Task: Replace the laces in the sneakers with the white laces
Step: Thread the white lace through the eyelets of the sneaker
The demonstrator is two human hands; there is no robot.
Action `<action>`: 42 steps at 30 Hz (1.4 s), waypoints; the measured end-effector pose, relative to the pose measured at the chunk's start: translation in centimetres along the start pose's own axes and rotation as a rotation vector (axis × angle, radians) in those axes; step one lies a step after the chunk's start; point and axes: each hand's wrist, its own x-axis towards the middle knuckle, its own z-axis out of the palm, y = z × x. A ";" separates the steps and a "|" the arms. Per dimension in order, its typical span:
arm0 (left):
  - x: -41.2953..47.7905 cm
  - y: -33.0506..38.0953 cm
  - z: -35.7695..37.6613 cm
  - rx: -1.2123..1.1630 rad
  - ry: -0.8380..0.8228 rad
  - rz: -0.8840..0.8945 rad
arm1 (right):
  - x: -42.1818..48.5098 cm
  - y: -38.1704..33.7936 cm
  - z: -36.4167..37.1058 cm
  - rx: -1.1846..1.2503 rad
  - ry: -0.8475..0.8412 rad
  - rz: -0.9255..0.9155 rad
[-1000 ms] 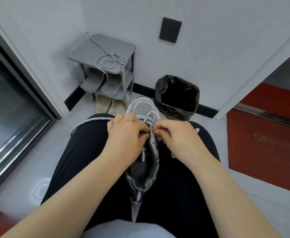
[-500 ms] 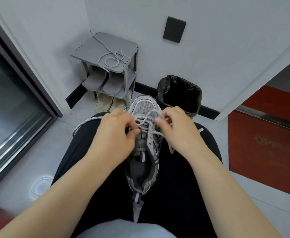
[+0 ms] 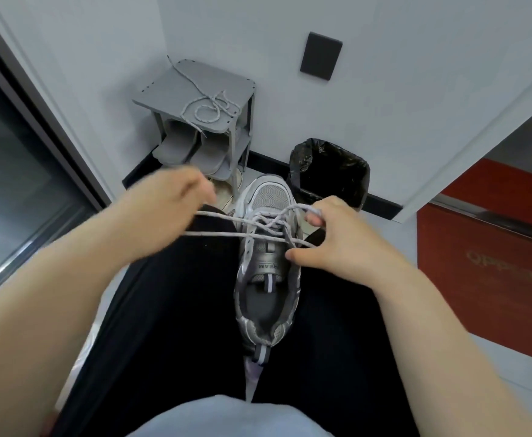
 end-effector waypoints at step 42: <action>2.5 -0.2 2.7 0.325 -0.135 0.159 | -2.2 -0.3 3.2 0.080 0.042 -0.229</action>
